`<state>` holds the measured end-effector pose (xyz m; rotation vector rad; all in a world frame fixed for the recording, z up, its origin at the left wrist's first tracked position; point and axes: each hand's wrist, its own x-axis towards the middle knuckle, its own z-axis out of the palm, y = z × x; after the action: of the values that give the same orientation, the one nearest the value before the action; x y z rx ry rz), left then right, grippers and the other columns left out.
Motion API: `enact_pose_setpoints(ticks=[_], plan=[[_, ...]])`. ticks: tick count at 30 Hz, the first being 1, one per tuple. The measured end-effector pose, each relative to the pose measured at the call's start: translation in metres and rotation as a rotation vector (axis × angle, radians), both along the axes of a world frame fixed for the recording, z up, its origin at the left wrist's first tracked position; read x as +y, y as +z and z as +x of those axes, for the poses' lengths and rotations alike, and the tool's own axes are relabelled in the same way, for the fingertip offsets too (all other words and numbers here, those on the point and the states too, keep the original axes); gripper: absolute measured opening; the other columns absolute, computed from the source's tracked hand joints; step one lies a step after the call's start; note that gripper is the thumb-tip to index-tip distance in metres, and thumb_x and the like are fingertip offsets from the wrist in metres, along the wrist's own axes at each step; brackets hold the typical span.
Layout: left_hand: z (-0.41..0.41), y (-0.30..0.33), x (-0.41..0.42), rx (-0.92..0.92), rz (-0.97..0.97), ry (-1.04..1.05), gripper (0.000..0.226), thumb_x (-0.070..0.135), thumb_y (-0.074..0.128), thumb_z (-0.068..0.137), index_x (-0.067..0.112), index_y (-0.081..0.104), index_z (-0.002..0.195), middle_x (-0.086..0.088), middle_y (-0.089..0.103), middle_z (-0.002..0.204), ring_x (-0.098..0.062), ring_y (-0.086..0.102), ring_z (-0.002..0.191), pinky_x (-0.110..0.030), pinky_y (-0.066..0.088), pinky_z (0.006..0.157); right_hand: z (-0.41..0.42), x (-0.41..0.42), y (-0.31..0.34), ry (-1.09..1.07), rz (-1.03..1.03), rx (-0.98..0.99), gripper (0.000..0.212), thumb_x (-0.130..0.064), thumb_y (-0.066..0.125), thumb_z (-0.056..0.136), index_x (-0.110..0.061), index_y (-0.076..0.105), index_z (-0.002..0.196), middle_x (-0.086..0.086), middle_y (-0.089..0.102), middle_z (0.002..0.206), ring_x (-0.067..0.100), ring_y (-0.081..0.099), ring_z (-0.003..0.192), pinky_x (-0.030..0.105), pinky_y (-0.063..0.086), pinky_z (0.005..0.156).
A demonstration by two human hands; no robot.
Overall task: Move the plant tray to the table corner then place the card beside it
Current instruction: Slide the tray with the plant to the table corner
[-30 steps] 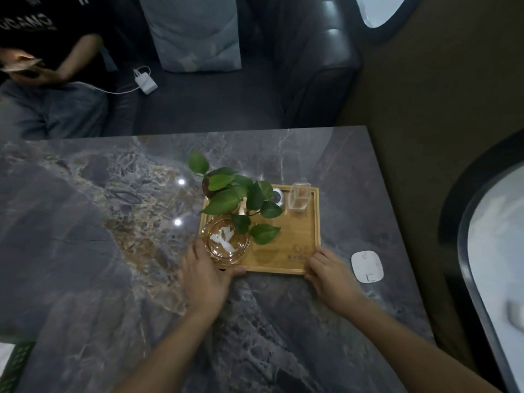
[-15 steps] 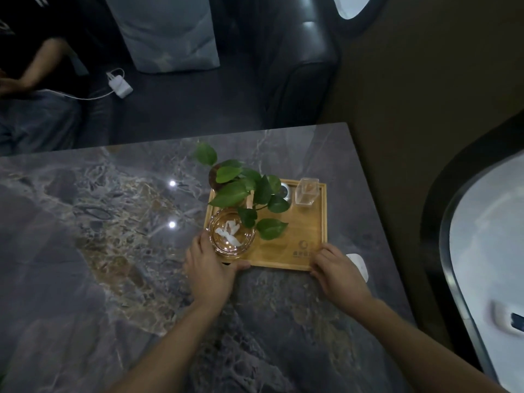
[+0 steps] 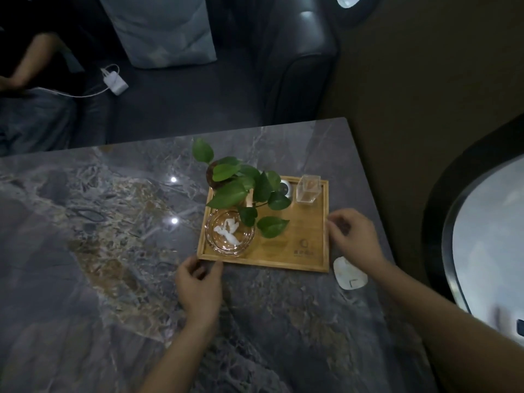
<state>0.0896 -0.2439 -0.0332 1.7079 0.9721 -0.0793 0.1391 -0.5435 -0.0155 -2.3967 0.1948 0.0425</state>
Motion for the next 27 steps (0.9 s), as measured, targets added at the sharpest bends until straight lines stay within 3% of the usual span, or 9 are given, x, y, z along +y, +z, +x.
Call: enact_pose_setpoints(ticks=[3,6,8,12,18,23,27], plan=[[-0.001,0.004,-0.012,0.059,-0.358,0.286,0.044,0.003,0.063,0.093,0.0,0.051,0.135,-0.02,0.062,0.125,-0.031,0.061,0.118,-0.044,0.051,0.103,0.036,-0.011,-0.006,-0.06,-0.006,0.04,0.026,-0.011,0.064,0.088,-0.008,0.063,0.114,0.013,0.067,0.107,0.021,0.065,0.09,0.027,0.048,0.076],[0.0,0.015,-0.02,0.073,-0.622,0.33,0.031,0.008,0.051,0.101,0.002,0.051,0.131,-0.014,0.064,0.115,-0.029,0.064,0.111,-0.043,0.051,0.097,0.065,-0.013,-0.005,0.052,-0.047,0.102,0.039,-0.009,0.058,0.091,-0.005,0.053,0.129,0.015,0.061,0.127,0.029,0.059,0.112,0.029,0.041,0.09],[-0.002,0.019,-0.023,0.081,-0.682,0.272,0.025,0.013,0.045,0.103,0.008,0.052,0.126,-0.011,0.065,0.112,-0.026,0.065,0.105,-0.04,0.052,0.09,0.078,-0.012,-0.005,0.178,-0.052,0.089,0.032,-0.006,0.054,0.092,-0.007,0.058,0.124,0.013,0.064,0.121,0.028,0.061,0.108,0.03,0.043,0.09],[-0.006,0.022,-0.028,0.103,-0.635,0.185,0.018,0.012,0.047,0.102,0.009,0.06,0.114,-0.013,0.068,0.112,-0.026,0.068,0.105,-0.038,0.054,0.087,0.088,-0.011,-0.011,0.198,-0.096,0.076,0.028,-0.005,0.052,0.092,-0.009,0.064,0.117,0.012,0.068,0.113,0.026,0.062,0.101,0.033,0.047,0.087],[-0.004,0.02,-0.035,0.077,-0.555,0.162,0.036,0.002,0.047,0.101,-0.002,0.05,0.136,-0.016,0.069,0.109,-0.025,0.069,0.103,-0.038,0.052,0.093,0.088,-0.013,-0.016,0.17,-0.132,0.085,0.028,-0.009,0.056,0.089,-0.009,0.064,0.115,0.012,0.068,0.111,0.028,0.061,0.102,0.046,0.052,0.091],[0.011,0.019,-0.037,0.071,-0.537,0.105,0.039,0.001,0.048,0.099,-0.004,0.05,0.139,-0.018,0.071,0.112,-0.024,0.071,0.102,-0.029,0.054,0.084,0.079,-0.024,-0.013,0.122,-0.158,0.075,0.025,-0.012,0.057,0.089,-0.011,0.066,0.112,0.012,0.07,0.108,0.029,0.062,0.101,0.041,0.051,0.088],[0.027,0.019,-0.041,0.058,-0.519,0.073,0.039,0.0,0.049,0.098,-0.005,0.051,0.137,-0.017,0.072,0.106,-0.025,0.071,0.101,-0.028,0.054,0.082,0.068,-0.034,-0.011,0.057,-0.209,0.11,0.03,-0.021,0.057,0.092,-0.014,0.062,0.121,0.011,0.067,0.112,0.027,0.058,0.104,0.038,0.049,0.084]])
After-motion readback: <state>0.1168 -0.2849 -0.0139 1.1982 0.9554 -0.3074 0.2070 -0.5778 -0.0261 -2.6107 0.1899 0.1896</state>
